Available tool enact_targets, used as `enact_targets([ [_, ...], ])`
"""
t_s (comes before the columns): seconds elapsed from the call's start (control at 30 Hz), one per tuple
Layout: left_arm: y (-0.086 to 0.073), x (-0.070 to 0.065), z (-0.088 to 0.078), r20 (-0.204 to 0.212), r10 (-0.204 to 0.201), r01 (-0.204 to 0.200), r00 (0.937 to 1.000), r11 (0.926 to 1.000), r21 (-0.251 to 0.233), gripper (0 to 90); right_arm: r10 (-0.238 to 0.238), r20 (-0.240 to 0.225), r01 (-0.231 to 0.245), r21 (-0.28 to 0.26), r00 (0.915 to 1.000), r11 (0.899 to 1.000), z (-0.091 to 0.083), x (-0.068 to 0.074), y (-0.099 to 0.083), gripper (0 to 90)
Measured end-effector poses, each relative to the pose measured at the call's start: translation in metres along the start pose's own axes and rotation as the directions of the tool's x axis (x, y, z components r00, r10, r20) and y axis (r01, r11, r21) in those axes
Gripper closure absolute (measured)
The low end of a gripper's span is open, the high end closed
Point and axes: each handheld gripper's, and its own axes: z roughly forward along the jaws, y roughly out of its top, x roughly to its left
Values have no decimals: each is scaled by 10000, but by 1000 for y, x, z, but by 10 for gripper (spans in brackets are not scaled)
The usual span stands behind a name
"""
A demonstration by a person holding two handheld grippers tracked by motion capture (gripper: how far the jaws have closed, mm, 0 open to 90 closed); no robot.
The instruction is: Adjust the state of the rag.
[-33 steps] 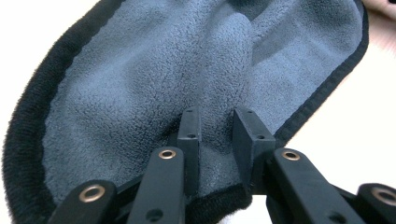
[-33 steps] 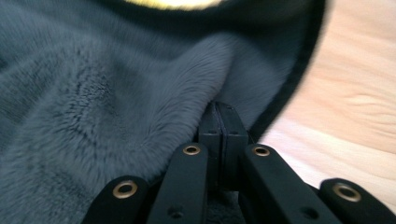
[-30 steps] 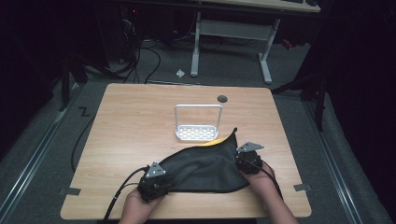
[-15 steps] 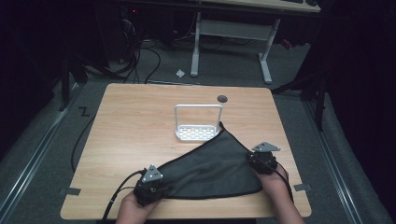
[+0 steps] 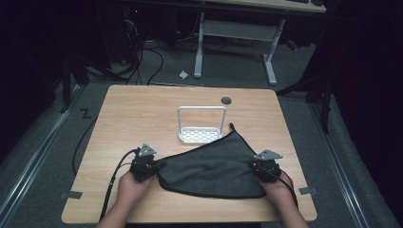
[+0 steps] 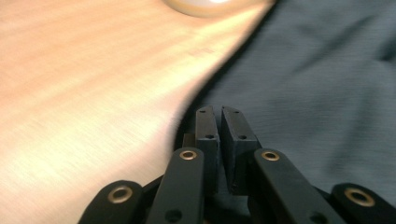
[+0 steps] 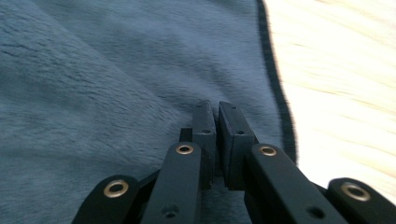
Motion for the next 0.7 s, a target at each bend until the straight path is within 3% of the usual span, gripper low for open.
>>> enact_targets([
  [0.03, 2, 4, 2, -186, -90, 90, 9998, 10000, -7, 852, 143, 73, -143, -28, 9999, 9999, 1, -5, -1, 863],
  [0.1, 4, 5, -2, -62, -449, 446, 9990, 9985, -329, 830, 443, 72, -443, -52, 9990, 9990, 1, -10, -2, 863],
  [0.2, -3, -12, -15, 217, -219, 234, 9995, 9973, -700, 812, 406, 158, -405, -82, 9991, 9991, 0, -8, -2, 860],
  [0.23, -8, -19, -21, 233, -66, 84, 9997, 9970, -774, 809, 350, 155, -347, -191, 9993, 9992, -3, -6, -1, 860],
  [0.33, -26, -33, -39, 597, -182, 241, 9981, 9947, -999, 809, 188, -268, -209, -812, 9995, 9965, -14, 6, 7, 862],
  [0.4, -30, -39, -44, 753, -205, 282, 9970, 9943, -1026, 810, -299, -884, 181, -1312, 9956, 9912, -23, 28, 15, 877],
  [0.43, -29, -42, -46, 748, -117, 193, 9971, 9947, -1015, 810, -299, -884, 181, -1312, 9956, 9912, -23, 28, 15, 877],
  [0.47, -27, -43, -45, 607, 19, 46, 9982, 9943, -1061, 810, -502, -1246, 315, -1473, 9909, 9886, -25, 39, 18, 883],
  [0.5, -24, -42, -42, 424, 138, -94, 9990, 9947, -1021, 810, -929, -1973, 600, -1668, 9759, 9842, -26, 64, 24, 892],
  [0.53, -17, -31, -31, 413, -199, 239, 9989, 9950, -966, 810, -1141, -2410, 743, -1681, 9638, 9830, -24, 77, 27, 894],
  [0.6, -14, -28, -25, 497, -320, 361, 9983, 9957, -848, 821, -1654, -2930, 1239, -1552, 9417, 9801, -17, 104, 32, 899],
  [0.63, -12, -26, -19, 430, -207, 236, 9989, 9973, -691, 821, -1654, -2930, 1239, -1552, 9417, 9801, -17, 104, 32, 899],
  [0.7, -9, -23, -8, 309, -122, 134, 9994, 9991, -402, 825, -2049, -3445, 1641, -1441, 9161, 9759, -7, 126, 38, 900],
])
